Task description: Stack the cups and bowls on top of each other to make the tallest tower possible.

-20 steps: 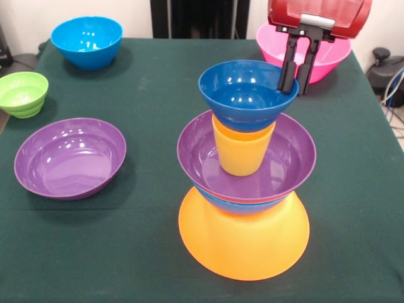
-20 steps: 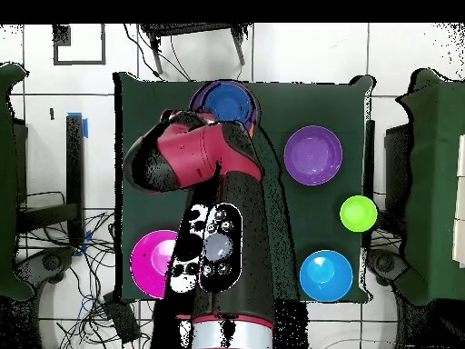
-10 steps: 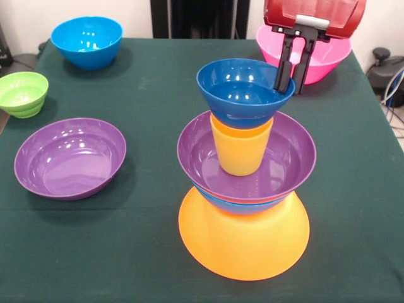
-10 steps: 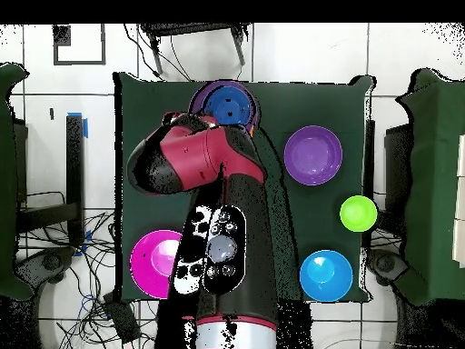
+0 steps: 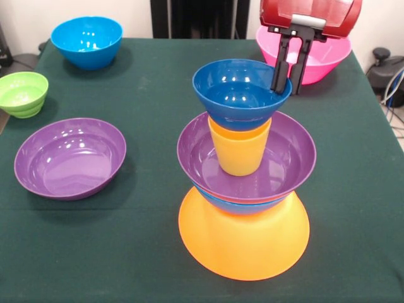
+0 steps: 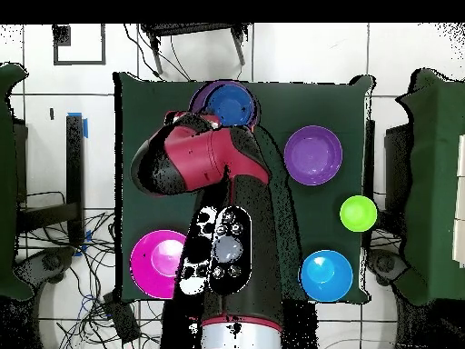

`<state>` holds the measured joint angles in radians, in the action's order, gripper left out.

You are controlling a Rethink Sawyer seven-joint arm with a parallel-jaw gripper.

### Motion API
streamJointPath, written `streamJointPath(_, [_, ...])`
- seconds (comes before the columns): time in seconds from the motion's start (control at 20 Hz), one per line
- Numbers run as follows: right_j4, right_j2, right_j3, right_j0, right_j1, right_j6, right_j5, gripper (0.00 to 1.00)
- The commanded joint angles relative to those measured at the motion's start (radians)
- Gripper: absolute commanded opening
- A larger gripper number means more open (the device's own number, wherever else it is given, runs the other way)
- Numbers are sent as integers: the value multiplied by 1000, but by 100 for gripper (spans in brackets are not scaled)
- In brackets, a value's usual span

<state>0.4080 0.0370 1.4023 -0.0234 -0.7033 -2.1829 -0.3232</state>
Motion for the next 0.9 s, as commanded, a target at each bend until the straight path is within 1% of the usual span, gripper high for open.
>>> streamJointPath(0.05, [84, -121, 151, -23, 72, 96, 5, 0])
streamJointPath(0.1, [87, -124, 155, -25, 70, 96, 18, 100])
streamJointPath(0.25, [72, -133, 166, -35, 67, 80, 23, 100])
streamJointPath(0.35, [54, -114, 158, -19, 71, 57, -14, 100])
streamJointPath(0.5, [41, -119, 163, -21, 71, 44, -18, 100])
streamJointPath(0.9, [48, -132, 165, -29, 67, 56, -20, 100])
